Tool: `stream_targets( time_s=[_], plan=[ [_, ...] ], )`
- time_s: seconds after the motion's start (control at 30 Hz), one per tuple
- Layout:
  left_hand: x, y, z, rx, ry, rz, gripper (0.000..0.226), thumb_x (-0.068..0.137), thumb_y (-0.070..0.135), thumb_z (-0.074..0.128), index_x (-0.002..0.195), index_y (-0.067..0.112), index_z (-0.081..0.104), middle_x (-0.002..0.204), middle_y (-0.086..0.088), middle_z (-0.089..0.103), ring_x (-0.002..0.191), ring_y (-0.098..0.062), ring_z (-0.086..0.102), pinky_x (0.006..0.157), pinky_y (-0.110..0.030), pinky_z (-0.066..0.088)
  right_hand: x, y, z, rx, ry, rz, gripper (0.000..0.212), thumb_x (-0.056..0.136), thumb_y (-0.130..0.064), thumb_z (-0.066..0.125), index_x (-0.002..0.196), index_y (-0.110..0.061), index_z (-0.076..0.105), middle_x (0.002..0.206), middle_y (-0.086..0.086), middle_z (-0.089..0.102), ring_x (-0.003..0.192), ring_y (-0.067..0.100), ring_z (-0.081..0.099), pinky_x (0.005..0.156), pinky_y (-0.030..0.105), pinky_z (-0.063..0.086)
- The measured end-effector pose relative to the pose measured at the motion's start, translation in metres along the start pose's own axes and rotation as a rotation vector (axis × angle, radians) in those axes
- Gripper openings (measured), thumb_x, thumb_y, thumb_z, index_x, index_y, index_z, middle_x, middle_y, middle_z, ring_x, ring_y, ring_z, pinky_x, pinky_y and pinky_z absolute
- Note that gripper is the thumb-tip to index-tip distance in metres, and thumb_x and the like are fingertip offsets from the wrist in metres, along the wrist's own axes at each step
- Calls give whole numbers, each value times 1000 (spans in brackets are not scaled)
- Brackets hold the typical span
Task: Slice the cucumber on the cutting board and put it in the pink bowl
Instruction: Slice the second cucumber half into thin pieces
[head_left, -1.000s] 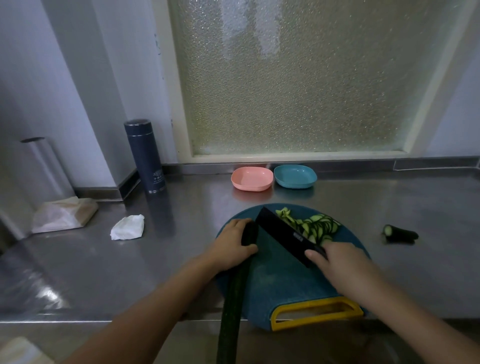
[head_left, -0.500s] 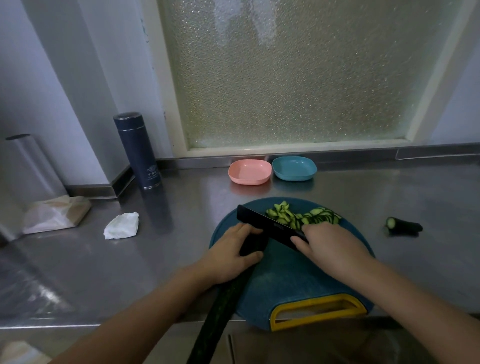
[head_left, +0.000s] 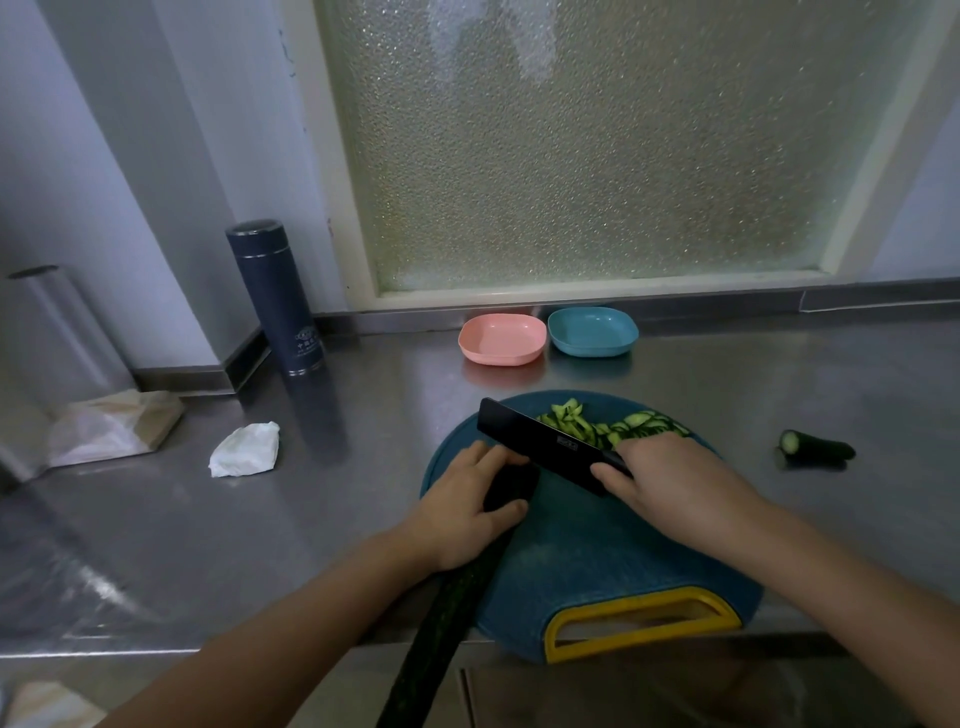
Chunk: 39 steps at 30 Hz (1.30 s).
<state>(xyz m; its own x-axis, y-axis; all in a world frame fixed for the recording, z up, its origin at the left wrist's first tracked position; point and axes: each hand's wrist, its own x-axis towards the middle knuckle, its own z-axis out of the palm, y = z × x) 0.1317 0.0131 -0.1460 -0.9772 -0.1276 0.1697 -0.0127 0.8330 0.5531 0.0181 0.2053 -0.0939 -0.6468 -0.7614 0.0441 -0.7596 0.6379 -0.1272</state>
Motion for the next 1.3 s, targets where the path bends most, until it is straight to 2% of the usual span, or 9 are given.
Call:
stream_targets(
  time_s=[0.4, 0.6, 0.67, 0.8, 1.03, 1.2, 1.3],
  plan=[
    [0, 0, 2, -28, 53, 24, 42, 88, 31, 60, 127, 22, 48, 118, 5, 46, 111, -8, 44, 93, -18, 33, 3, -7, 9, 68, -61, -11, 39, 99, -43, 39, 74, -16, 53, 68, -1, 53, 65, 17, 55, 60, 33, 44],
    [-1, -2, 1, -33, 80, 34, 43, 87, 29, 61, 127, 20, 50, 114, 12, 40, 106, 1, 39, 84, 5, 22, 3, -11, 9, -6, -50, -15, 36, 100, -43, 36, 79, -17, 50, 69, -3, 49, 68, 19, 53, 61, 33, 43],
    [-1, -1, 1, -29, 85, 34, 43, 87, 29, 62, 128, 20, 50, 112, 11, 40, 105, 0, 39, 84, 3, 24, 1, -12, 9, -26, -44, -14, 36, 100, -43, 35, 79, -17, 49, 69, -3, 48, 67, 18, 53, 60, 32, 43],
    [-1, -2, 2, -9, 72, 22, 45, 87, 32, 60, 129, 23, 48, 106, 7, 42, 102, -5, 43, 83, -10, 29, -1, -8, 10, 0, -43, 23, 37, 100, -44, 35, 80, -17, 51, 71, -2, 53, 68, 19, 58, 63, 35, 47],
    [-1, -1, 1, -18, 73, 12, 45, 87, 32, 61, 128, 22, 48, 108, 5, 45, 103, -7, 45, 88, -15, 33, -5, -9, 9, 53, -27, 33, 39, 99, -46, 35, 67, -24, 39, 64, -6, 48, 60, 15, 51, 59, 32, 44],
    [-2, -1, 1, -26, 74, 4, 44, 86, 33, 61, 127, 21, 50, 110, 4, 47, 105, -8, 46, 93, -22, 38, -7, -10, 6, 83, -27, 40, 41, 99, -45, 36, 64, -25, 38, 63, -6, 49, 55, 9, 47, 57, 30, 42],
    [-2, -1, 1, -29, 80, 8, 43, 86, 32, 62, 126, 20, 50, 110, 5, 47, 106, -8, 46, 92, -18, 36, -8, -13, 5, 74, -33, 45, 41, 100, -45, 36, 64, -24, 38, 64, -5, 49, 55, 10, 47, 58, 31, 43]
  ],
)
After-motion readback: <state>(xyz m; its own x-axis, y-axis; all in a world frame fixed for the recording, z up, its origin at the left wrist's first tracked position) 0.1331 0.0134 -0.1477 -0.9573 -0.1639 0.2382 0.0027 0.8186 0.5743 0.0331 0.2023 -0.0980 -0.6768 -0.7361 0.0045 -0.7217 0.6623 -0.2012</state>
